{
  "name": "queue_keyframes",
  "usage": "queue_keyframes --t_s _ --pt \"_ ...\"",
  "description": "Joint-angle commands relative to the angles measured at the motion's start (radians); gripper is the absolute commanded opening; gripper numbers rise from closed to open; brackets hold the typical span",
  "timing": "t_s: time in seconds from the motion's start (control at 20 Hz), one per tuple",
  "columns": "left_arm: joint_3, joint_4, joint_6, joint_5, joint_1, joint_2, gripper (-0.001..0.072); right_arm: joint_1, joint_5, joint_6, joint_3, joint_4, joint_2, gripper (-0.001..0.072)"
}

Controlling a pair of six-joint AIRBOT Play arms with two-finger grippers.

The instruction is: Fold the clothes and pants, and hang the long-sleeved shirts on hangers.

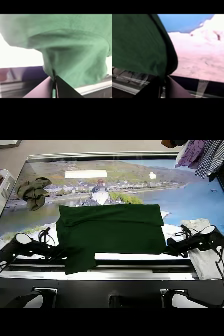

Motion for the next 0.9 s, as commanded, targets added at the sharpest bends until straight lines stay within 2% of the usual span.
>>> queue_keyframes --t_s 0.0,0.25,0.35,0.55,0.7,0.75,0.85 --pt "0.068 0.141 -0.062 -0.154 0.082 0.089 0.0018 0.007 0.043 0.054 -0.001 -0.051 0.1 0.0031" --pt "0.09 0.156 -0.128 -0.351 0.125 0.286 0.0017 0.008 0.18 0.124 -0.001 -0.098 0.361 0.0031" --pt "0.092 0.152 -0.148 -0.348 0.125 0.35 0.0017 0.008 0.168 0.134 -0.001 -0.09 0.451 0.0031" --pt "0.168 0.092 -0.141 -0.248 0.125 0.303 0.0017 0.018 0.027 0.058 0.003 0.045 0.436 0.0031" --pt "0.289 0.073 -0.082 -0.207 0.125 0.153 0.0017 0.156 -0.134 -0.023 0.06 0.055 0.316 0.0032" --pt "0.336 0.073 -0.065 -0.203 0.125 0.097 0.0017 0.209 -0.192 -0.003 0.095 0.027 0.264 0.0031" --pt "0.447 0.073 -0.043 -0.19 0.122 -0.028 0.0017 0.276 -0.294 0.119 0.168 -0.08 0.169 0.0032"
